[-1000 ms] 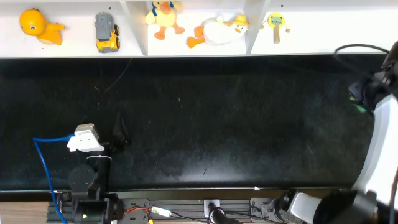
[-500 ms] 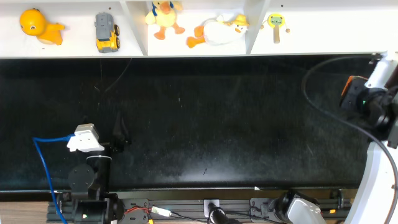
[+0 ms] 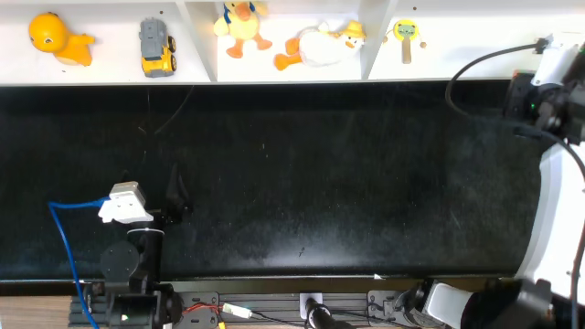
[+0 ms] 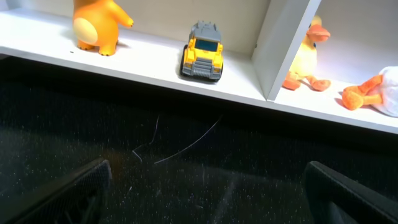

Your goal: Store Toys

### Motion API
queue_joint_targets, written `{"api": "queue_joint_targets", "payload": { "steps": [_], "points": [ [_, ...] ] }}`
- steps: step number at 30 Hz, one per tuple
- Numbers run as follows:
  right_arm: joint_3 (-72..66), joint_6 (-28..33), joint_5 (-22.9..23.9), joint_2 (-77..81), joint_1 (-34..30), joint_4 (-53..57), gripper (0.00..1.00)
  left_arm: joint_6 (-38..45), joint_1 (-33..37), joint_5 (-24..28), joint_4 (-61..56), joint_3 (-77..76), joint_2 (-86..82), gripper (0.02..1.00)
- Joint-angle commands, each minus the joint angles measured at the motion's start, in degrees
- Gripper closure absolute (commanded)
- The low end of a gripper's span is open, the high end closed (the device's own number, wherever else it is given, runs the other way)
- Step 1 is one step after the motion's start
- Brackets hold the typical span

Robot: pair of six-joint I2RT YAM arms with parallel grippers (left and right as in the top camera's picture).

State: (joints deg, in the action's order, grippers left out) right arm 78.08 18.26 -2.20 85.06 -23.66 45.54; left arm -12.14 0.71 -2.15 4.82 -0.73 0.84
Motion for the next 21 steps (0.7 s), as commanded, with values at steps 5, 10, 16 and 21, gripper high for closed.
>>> {"api": "queue_joint_targets", "payload": {
  "steps": [5, 10, 16, 21],
  "points": [
    [-0.02, 4.39, -8.61, -0.81, -3.19, 1.70, 0.954, -1.42, -0.46, 0.57, -0.04, 0.26, -0.68, 0.020],
    [-2.45, 5.75, -18.93, -0.81, -7.76, -7.93, 0.954, -1.42, -0.46, 0.57, -0.04, 0.26, -0.68, 0.023],
    [-13.84, 4.74, -19.58, 1.14, -11.43, -32.68, 0.952, -1.42, -0.46, 0.57, -0.04, 0.26, -0.68, 0.020],
    [-19.39, 7.87, -27.04, 8.68, -10.62, -54.21, 0.956, -1.42, -0.46, 0.57, -0.04, 0.26, -0.68, 0.020]
  ]
}}
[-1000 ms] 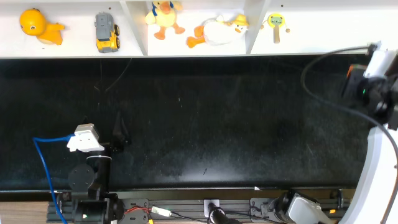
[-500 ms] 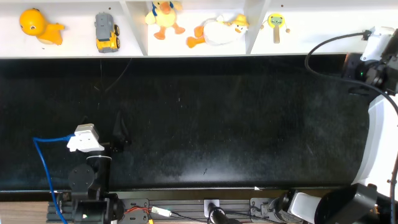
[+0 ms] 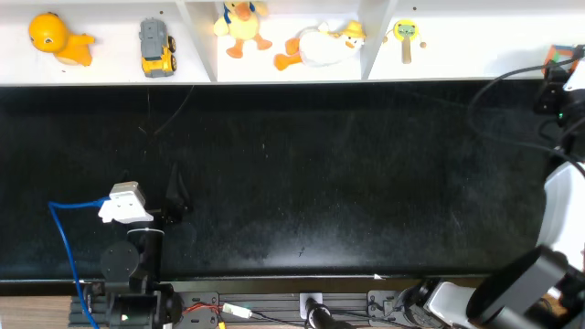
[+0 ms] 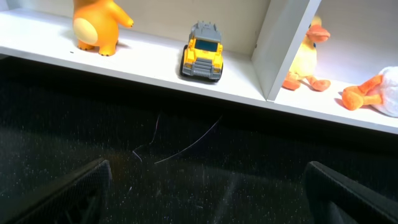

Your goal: Store Toys

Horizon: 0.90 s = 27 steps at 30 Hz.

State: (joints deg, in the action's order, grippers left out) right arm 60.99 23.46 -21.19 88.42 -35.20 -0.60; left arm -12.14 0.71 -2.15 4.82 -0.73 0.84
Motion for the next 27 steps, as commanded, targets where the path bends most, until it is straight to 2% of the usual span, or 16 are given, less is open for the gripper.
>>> {"api": "queue_joint_targets", "payload": {
  "steps": [1, 6, 10, 15, 22, 27],
  "points": [
    [-2.29, 3.52, -10.19, 7.13, 1.07, -10.54, 0.956, -1.42, -0.46, 0.57, -0.04, 0.26, -0.68, 0.020],
    [-2.27, 2.71, -19.43, 17.73, 1.70, -26.38, 0.956, -1.42, -0.46, 0.57, -0.04, 0.26, -0.68, 0.020],
    [-2.27, 1.38, -20.74, 22.34, 2.91, -35.15, 0.952, -1.42, -0.46, 0.57, -0.04, 0.26, -0.68, 0.020],
    [-0.87, 0.70, -20.06, 26.36, 4.76, -42.34, 0.954, -1.42, -0.46, 0.57, -0.04, 0.26, -0.68, 0.020],
    [3.10, -5.53, -14.86, 31.58, 6.25, -42.84, 0.954, -1.42, -0.46, 0.57, -0.04, 0.26, -0.68, 0.020],
    [4.22, -5.57, -10.69, 31.91, 6.23, -42.91, 0.954, -1.42, -0.46, 0.57, -0.07, 0.26, -0.68, 0.020]
  ]
}}
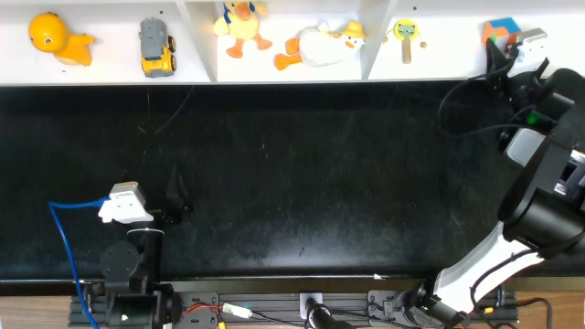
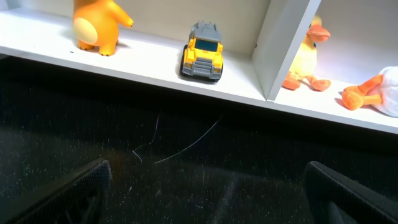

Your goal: Store Toys

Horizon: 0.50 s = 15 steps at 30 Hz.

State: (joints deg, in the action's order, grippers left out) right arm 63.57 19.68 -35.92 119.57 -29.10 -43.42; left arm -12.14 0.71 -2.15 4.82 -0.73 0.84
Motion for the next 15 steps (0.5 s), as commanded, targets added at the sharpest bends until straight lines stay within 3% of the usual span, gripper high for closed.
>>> {"api": "queue_joint_targets", "payload": {
  "steps": [1, 8, 10, 13, 15],
  "points": [
    [1.77, -1.97, 4.48, 0.76, 0.00, -0.07, 0.956, -1.42, -0.46, 0.57, -0.04, 0.26, -0.68, 0.020],
    [1.86, -3.04, 4.50, 0.76, -0.59, 1.22, 0.941, -1.42, -0.46, 0.57, -0.04, 0.26, -0.68, 0.020],
    [1.86, -4.87, 4.48, 0.76, -0.59, 1.42, 0.763, -1.42, -0.46, 0.57, -0.04, 0.26, -0.68, 0.020],
    [1.86, -7.06, 4.50, 0.76, -0.66, 1.40, 0.599, -1.42, -0.46, 0.57, -0.04, 0.26, -0.68, 0.020],
    [1.86, -7.50, 4.50, 0.74, -0.79, 1.40, 0.419, -1.42, -0.46, 0.57, -0.04, 0.26, -0.68, 0.020]
  ]
}}
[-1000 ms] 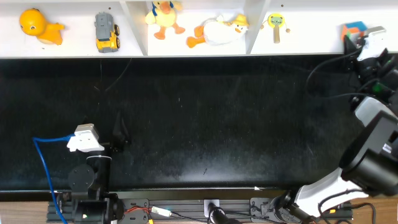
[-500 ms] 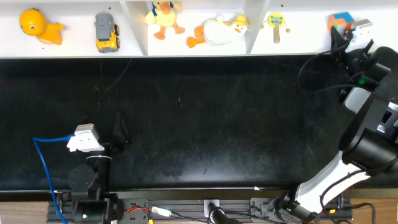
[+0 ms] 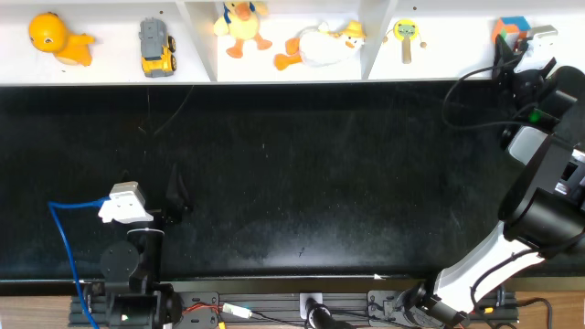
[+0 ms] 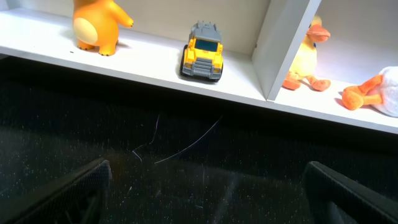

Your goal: Store Toys

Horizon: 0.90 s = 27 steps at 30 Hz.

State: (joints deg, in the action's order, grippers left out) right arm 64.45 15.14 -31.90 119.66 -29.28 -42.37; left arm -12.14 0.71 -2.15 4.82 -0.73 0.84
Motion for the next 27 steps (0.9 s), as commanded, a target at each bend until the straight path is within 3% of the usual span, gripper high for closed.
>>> {"api": "queue_joint_targets", "payload": {
  "steps": [1, 2, 3, 8, 13, 16, 23, 27],
  "points": [
    [0.98, -2.95, 0.48, 0.66, -0.68, 0.37, 0.369, -1.42, -0.46, 0.57, -0.04, 0.26, -0.68, 0.020],
    [0.98, -3.02, 0.46, 0.55, -0.79, 0.55, 0.283, -1.42, -0.46, 0.57, -0.04, 0.26, -0.68, 0.020],
    [0.98, -3.32, 0.48, 0.42, -0.87, 0.79, 0.003, -1.42, -0.46, 0.57, -0.04, 0.26, -0.68, 0.020],
    [0.96, -4.02, 1.07, -2.80, -1.22, 7.89, 0.005, -1.42, -0.46, 0.57, -0.04, 0.26, -0.68, 0.020],
    [0.96, -3.91, 6.32, -10.01, -1.16, 19.56, 0.005, -1.42, -0.46, 0.57, -0.04, 0.26, -0.68, 0.020],
    [0.96, -3.76, 6.54, -15.93, -1.14, 26.71, 0.005, -1.42, -0.46, 0.57, -0.04, 0.26, -0.68, 0.020],
    [0.96, -3.78, 6.64, -31.02, -0.66, 52.37, 0.005, -1.42, -0.46, 0.57, -0.04, 0.26, -0.68, 0.020],
    [0.96, -3.76, 8.94, -37.20, 2.05, 65.59, 0.005, -1.42, -0.46, 0.57, -0.04, 0.26, -0.68, 0.020]
  ]
}}
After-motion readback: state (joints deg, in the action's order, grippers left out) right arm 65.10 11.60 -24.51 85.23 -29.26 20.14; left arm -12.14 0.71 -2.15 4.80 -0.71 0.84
